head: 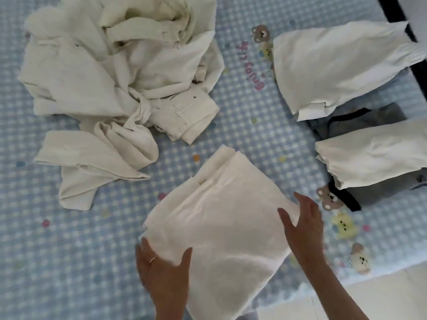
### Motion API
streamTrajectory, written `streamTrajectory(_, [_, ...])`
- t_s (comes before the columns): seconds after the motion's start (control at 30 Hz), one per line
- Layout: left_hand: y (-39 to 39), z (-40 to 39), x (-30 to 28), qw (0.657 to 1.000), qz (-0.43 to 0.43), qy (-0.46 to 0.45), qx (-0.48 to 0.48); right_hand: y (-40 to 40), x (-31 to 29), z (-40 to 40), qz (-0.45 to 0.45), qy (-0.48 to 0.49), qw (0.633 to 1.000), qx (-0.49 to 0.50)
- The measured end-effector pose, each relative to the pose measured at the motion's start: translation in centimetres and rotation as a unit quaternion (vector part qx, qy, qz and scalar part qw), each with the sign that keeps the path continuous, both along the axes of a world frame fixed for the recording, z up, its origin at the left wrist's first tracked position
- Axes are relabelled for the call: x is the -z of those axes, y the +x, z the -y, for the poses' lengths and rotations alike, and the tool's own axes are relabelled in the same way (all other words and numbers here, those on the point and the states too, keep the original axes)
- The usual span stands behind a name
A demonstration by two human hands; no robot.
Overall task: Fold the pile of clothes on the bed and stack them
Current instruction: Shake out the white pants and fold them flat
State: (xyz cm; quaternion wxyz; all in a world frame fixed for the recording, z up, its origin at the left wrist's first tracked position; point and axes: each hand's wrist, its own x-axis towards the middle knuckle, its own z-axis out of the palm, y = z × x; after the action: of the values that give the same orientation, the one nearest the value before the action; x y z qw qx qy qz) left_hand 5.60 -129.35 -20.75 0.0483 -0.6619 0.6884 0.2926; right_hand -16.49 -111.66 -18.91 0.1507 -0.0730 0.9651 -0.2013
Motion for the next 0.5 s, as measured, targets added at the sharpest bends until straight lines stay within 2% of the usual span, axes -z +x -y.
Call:
streamTrajectory(0.07, [1.4, -2.3, 0.7, 0.990, 0.043, 0.084, -0.104, -2.9, 1.7, 2.9, 0.058, 0.042, 0.992, -0.104])
streamTrajectory(0.13, [1.7, -3.0, 1.8, 0.958, -0.003, 0.150, -0.246, -4.9, 3.7, 5.2, 0.140, 0.064, 0.976, -0.156])
streamTrajectory(0.17, [2.0, -3.0, 2.3, 0.944, -0.021, 0.164, -0.286, -5.6, 4.5, 6.1, 0.173, 0.068, 0.968, -0.167])
streamTrajectory(0.23, [2.6, -2.5, 3.0, 0.924, -0.040, 0.174, -0.338, -6.4, 5.7, 7.3, 0.184, 0.071, 0.963, -0.185])
streamTrajectory(0.37, [2.9, -2.0, 3.2, 0.912, -0.094, 0.225, -0.331, -6.6, 6.4, 7.9, 0.221, 0.062, 0.962, -0.146])
streamTrajectory(0.5, [1.1, -1.9, 1.2, 0.926, -0.114, 0.160, -0.322, -6.2, 4.9, 7.8, 0.221, -0.011, 0.966, -0.136])
